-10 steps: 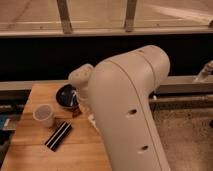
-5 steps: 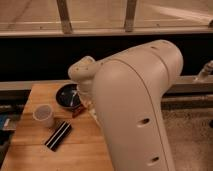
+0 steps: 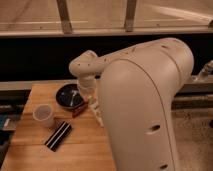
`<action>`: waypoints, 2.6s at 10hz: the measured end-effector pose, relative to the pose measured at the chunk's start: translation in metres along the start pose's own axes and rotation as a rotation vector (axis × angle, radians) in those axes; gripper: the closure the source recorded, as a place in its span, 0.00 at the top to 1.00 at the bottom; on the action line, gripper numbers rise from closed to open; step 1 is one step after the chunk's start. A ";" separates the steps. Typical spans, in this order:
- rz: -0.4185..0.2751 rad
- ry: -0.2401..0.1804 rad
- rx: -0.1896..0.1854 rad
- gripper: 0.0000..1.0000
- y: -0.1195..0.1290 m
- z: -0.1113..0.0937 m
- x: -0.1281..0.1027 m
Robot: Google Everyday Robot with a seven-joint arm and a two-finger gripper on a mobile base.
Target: Stand the bottle upright
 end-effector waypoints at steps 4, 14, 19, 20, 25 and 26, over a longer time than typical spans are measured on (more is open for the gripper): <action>0.005 -0.005 0.020 0.00 -0.011 -0.008 -0.007; 0.008 -0.073 -0.046 0.00 -0.020 -0.001 -0.035; -0.011 -0.128 -0.040 0.00 -0.023 -0.020 -0.057; -0.011 -0.151 -0.039 0.00 -0.025 -0.027 -0.059; -0.006 -0.164 -0.034 0.00 -0.025 -0.032 -0.056; -0.004 -0.164 -0.034 0.00 -0.026 -0.032 -0.056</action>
